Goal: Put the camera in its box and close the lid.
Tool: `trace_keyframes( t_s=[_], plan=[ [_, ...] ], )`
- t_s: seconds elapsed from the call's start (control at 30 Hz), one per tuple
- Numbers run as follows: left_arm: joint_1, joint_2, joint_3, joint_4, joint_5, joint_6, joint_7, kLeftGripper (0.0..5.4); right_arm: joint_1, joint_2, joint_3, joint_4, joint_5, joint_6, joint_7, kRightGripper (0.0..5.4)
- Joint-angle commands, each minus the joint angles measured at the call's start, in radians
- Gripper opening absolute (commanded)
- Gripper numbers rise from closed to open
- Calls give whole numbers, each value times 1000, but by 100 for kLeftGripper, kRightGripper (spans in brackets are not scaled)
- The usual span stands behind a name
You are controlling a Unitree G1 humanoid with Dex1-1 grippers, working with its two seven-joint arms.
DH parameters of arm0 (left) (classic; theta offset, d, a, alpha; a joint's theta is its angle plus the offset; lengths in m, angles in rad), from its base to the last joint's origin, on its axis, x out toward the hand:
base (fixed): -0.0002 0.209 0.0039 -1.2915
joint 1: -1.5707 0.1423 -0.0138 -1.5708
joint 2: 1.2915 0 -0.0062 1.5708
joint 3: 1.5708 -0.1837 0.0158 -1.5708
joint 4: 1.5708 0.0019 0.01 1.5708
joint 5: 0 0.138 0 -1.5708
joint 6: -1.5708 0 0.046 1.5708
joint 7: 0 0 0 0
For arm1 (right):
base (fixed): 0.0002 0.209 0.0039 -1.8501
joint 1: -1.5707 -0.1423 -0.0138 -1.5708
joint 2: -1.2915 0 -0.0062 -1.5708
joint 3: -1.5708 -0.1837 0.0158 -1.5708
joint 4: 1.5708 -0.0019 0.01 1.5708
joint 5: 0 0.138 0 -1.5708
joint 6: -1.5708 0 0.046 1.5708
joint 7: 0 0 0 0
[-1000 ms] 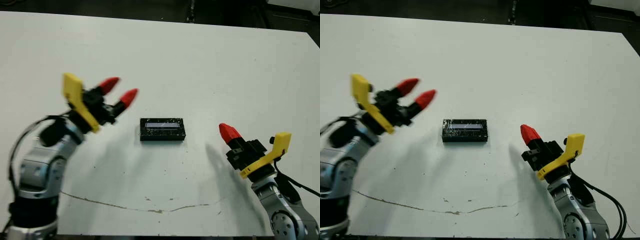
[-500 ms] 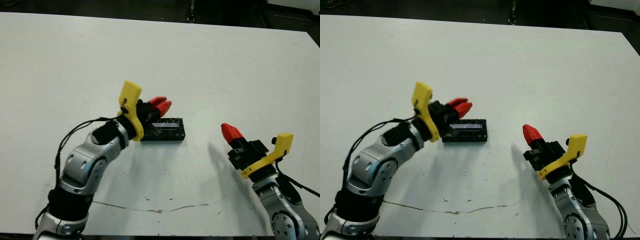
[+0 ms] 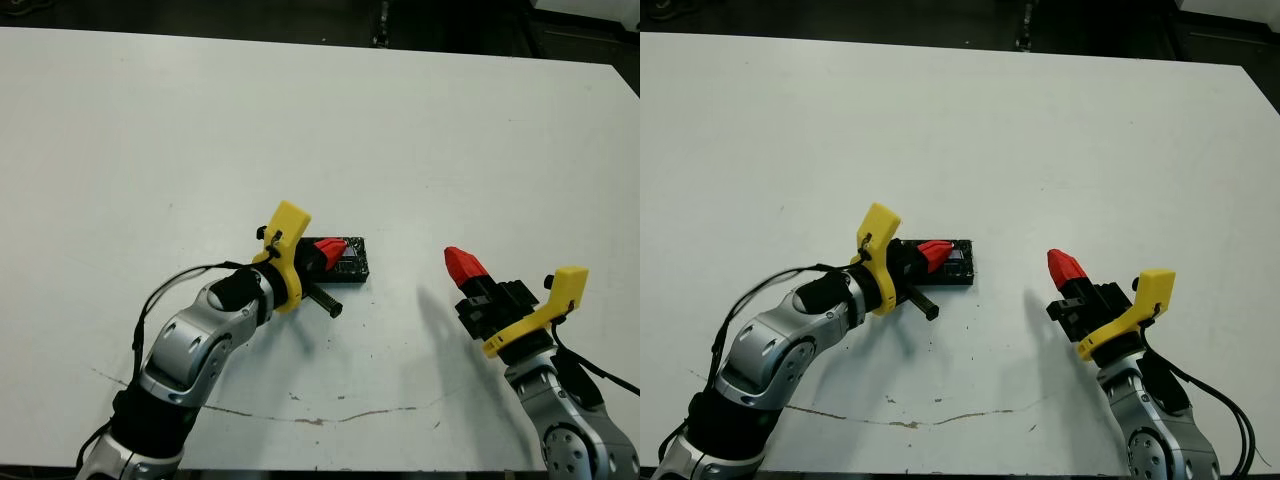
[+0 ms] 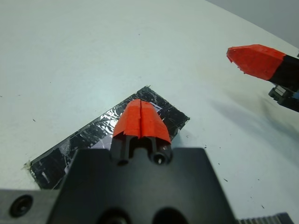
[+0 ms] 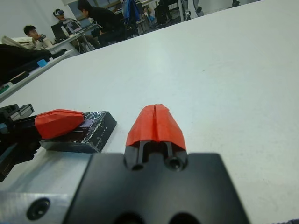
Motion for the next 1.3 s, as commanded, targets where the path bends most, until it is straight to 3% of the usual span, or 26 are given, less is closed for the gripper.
trace_keyframes(
  t_s=[0.03, 0.3, 0.43, 0.57, 0.7, 0.73, 0.83, 0.9, 1.3],
  plan=[
    [82, 13, -14, 77, 9, 118, 17, 3, 16, -7, -3, -8, -8, -5, -12, 0],
    [97, 45, 31, 34, -12, 119, 5, 3, 17, -10, -2, -7, 3, 4, -7, 0],
    [98, 64, 129, -69, -67, 44, -36, 3, 16, -6, -2, -6, 5, 1, -8, 0],
    [100, 59, 278, -187, -148, -9, -31, 3, 16, -3, -2, -18, 12, 2, -10, 0],
    [102, 69, 410, -269, -174, -146, -27, 3, 9, 3, -5, -25, 23, -19, 3, 0],
    [109, 70, 427, -277, -157, -202, -26, 3, 7, 3, -6, -30, 21, -23, 0, 0],
    [140, 95, 425, -214, 33, -536, -23, 3, -3, 3, -9, -52, 10, -27, -26, 0],
    [160, 82, 429, -152, 81, -665, -16, 3, -11, 5, -13, -67, 3, -25, -46, 0],
    [310, -41, 391, 32, 161, -882, 113, 3, -15, 63, -6, -83, -21, -41, -158, 0]
  ],
)
